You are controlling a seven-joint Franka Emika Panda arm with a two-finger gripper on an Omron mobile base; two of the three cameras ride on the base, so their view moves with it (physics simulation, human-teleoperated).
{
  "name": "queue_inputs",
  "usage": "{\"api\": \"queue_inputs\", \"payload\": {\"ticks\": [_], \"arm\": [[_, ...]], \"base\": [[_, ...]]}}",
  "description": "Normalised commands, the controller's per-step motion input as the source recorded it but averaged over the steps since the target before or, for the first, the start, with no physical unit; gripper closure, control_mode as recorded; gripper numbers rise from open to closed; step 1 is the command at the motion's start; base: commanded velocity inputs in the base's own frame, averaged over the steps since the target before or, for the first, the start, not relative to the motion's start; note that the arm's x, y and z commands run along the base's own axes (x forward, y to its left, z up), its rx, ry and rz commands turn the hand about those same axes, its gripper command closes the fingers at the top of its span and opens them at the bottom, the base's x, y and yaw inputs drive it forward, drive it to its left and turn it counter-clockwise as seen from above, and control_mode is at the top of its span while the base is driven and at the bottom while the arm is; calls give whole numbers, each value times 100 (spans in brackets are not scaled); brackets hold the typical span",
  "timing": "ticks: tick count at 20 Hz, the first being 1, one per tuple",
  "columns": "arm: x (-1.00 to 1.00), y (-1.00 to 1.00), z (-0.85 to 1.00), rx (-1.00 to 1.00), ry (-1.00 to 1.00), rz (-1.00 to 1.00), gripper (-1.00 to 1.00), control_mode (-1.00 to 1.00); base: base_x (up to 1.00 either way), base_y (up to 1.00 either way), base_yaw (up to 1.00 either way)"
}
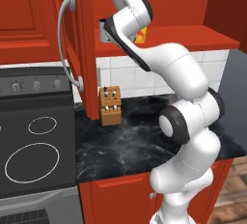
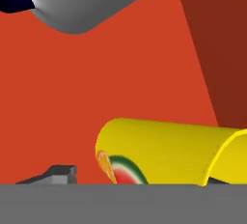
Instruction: There is a tray on the dining counter. Grab the cup, mug, and pitcher and place them on the tray. The pitcher may be placed next to the tray if it cannot fit the tray.
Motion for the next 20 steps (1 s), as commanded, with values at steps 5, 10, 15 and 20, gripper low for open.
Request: {"api": "queue_inputs", "payload": {"ticks": [5,10,15,20], "arm": [[0,0,-14,0,2,0,100,-100],[-4,0,-7,0,0,0,100,-100],[-35,0,-13,0,0,0,100,-100],[-77,-11,-20,0,-1,-3,100,-100]], "base": [[0,0,0],[0,0,0],[0,0,0],[0,0,0]]}}
